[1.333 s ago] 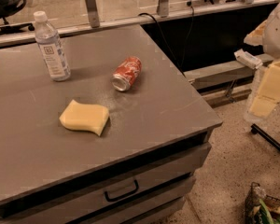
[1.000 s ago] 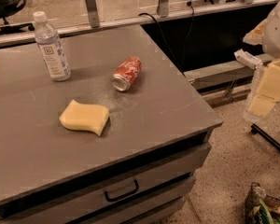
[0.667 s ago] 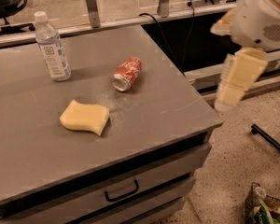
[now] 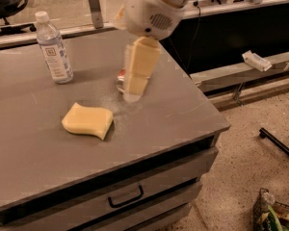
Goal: Move sponge near blue plastic bottle
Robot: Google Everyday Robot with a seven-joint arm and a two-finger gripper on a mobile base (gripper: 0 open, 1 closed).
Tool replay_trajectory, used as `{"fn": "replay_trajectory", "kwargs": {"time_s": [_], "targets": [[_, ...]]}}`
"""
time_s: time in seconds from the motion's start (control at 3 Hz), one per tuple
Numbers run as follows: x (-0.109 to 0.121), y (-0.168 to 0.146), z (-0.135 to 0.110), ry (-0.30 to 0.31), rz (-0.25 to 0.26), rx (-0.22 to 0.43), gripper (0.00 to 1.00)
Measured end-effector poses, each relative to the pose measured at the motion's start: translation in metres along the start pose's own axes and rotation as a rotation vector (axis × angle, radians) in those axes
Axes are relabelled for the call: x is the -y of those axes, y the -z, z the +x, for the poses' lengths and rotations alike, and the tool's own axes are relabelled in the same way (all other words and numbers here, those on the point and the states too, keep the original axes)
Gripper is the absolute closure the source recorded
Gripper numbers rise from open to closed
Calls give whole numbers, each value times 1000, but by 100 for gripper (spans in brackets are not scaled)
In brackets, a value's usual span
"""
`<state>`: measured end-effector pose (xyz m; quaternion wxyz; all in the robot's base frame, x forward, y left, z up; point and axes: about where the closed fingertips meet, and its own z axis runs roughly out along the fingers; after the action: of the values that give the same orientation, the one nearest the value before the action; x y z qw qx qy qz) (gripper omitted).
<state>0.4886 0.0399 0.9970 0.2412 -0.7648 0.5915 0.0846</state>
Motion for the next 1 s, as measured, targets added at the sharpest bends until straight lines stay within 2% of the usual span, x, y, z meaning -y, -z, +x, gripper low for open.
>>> {"fn": "replay_trajectory", "kwargs": {"time_s": [0.33,0.67,1.0], "targets": [[7,-43,-32,17,-43,71,0],[4,-87,-42,-34,-93,120,0],[1,-118,-33,-109,-119,127,0]]}}
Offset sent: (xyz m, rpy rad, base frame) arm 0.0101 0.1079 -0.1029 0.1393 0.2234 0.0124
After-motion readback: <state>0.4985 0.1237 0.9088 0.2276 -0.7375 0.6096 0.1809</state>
